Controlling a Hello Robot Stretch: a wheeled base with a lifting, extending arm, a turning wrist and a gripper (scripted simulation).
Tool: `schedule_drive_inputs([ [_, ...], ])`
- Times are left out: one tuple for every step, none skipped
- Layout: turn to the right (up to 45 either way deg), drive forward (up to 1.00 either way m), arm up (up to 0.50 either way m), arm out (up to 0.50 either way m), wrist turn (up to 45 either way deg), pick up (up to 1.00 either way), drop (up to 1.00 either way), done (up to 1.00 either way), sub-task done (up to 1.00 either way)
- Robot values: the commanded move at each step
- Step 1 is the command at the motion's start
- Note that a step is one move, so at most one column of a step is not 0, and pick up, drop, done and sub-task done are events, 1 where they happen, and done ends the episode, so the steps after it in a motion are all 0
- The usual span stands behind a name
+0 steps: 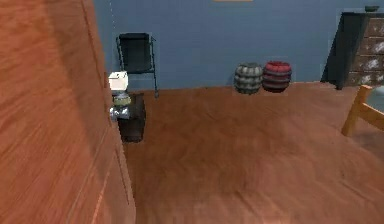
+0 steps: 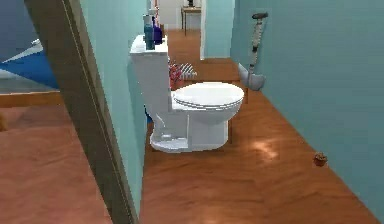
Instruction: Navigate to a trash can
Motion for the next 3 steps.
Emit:
schedule_drive_inputs([
  [0.0,1.0,0.0,0.0,0.0,0.0,0.0,0.0,0.0],
  [0.0,1.0,0.0,0.0,0.0,0.0,0.0,0.0,0.0],
  [-6.0,0.0,0.0,0.0,0.0,0.0,0.0,0.0,0.0],
])
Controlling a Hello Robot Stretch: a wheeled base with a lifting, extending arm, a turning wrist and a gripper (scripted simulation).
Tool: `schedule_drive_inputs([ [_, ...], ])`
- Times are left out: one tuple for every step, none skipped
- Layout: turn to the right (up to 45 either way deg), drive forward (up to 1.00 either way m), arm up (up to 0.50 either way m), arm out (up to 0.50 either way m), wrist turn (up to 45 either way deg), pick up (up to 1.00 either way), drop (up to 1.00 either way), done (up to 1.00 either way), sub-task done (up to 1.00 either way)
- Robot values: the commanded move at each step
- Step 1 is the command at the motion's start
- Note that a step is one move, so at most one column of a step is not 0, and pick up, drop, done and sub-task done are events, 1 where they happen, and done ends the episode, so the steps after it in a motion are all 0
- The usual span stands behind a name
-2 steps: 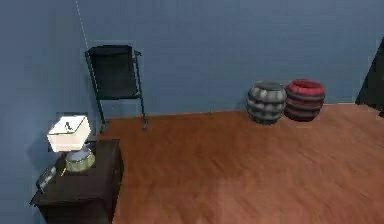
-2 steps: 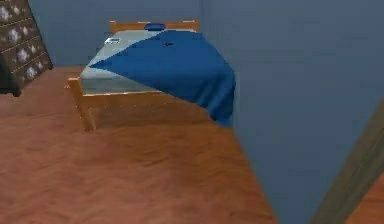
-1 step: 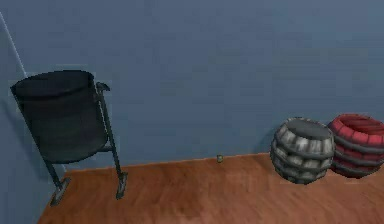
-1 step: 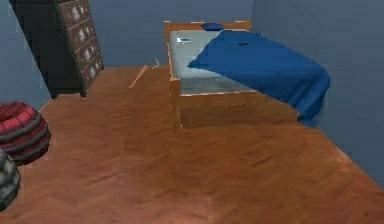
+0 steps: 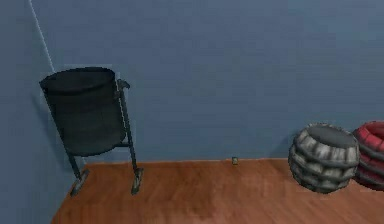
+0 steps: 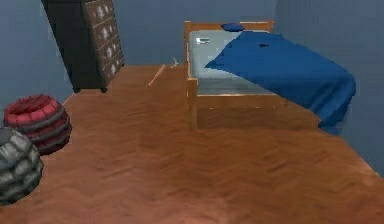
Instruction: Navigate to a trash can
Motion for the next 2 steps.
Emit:
schedule_drive_inputs([
  [0.0,0.6,0.0,0.0,0.0,0.0,0.0,0.0,0.0],
  [-42.0,0.0,0.0,0.0,0.0,0.0,0.0,0.0,0.0],
])
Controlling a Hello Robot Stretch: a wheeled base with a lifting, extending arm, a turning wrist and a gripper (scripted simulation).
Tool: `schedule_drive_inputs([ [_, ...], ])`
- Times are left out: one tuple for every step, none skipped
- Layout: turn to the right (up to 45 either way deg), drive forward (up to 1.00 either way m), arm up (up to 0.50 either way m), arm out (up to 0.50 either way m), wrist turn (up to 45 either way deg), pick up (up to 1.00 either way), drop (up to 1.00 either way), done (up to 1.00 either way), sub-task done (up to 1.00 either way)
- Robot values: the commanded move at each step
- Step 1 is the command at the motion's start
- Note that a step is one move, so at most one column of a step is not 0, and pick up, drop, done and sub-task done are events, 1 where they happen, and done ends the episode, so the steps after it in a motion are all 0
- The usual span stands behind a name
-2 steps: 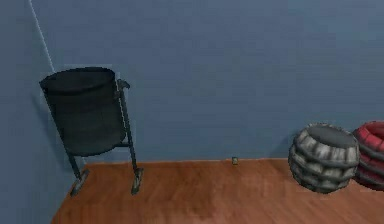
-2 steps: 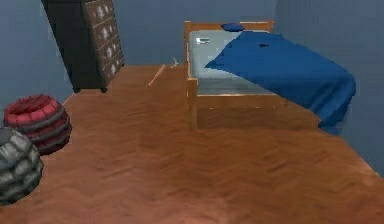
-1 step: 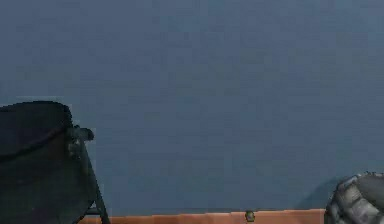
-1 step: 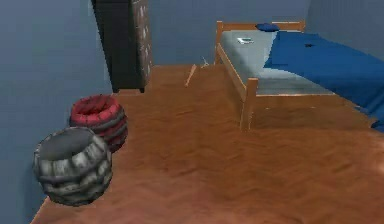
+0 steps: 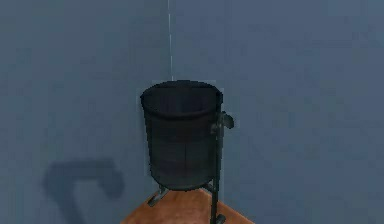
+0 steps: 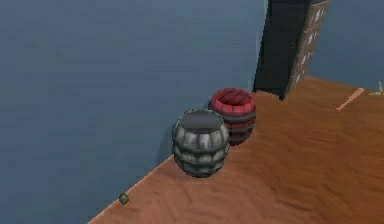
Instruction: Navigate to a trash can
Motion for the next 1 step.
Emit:
schedule_drive_inputs([
  [0.0,0.0,0.0,0.0,0.0,0.0,0.0,1.0,0.0],
])
